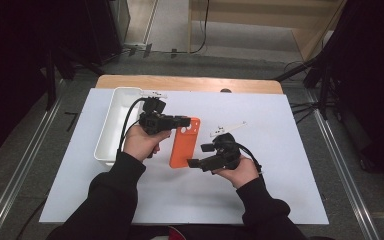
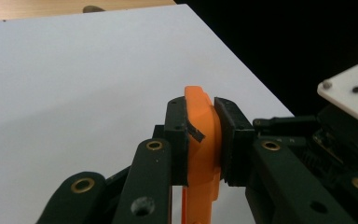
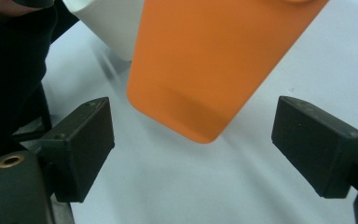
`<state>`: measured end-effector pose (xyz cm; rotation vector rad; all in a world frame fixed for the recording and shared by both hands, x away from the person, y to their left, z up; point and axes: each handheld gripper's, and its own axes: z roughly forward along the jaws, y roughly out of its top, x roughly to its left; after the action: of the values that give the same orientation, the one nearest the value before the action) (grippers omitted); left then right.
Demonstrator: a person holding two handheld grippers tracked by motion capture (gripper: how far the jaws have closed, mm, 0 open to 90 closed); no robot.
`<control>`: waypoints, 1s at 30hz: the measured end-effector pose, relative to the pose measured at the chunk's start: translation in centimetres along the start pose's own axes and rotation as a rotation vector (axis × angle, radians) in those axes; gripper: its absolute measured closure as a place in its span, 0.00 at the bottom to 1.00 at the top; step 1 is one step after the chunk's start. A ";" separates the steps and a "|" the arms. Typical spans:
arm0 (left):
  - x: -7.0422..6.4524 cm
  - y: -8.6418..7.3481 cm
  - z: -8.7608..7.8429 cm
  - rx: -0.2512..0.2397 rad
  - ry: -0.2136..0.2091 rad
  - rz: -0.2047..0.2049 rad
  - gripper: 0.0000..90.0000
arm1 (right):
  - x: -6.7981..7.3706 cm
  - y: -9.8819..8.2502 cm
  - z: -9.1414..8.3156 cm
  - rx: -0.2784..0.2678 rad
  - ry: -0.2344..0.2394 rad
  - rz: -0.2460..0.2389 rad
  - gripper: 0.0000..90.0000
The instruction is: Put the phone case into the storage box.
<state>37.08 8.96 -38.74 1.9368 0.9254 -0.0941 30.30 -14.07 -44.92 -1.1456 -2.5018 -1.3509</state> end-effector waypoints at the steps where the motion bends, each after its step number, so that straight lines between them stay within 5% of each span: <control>1: -0.1 0.0 0.0 0.002 -0.005 0.002 0.85 | -0.1 0.0 -0.2 0.003 -0.001 -0.005 0.14; 9: -0.8 -0.3 -0.3 0.005 -0.051 0.061 0.85 | -0.7 -0.1 -1.4 0.015 0.028 -0.034 0.14; 30: -1.6 -1.1 -0.9 0.050 -0.174 0.139 0.85 | -1.3 -0.6 -3.8 0.054 0.082 -0.119 0.14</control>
<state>34.97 9.05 -38.41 1.9983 0.6781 -0.2030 29.84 -17.87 -43.54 -0.9251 -2.5671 -1.3198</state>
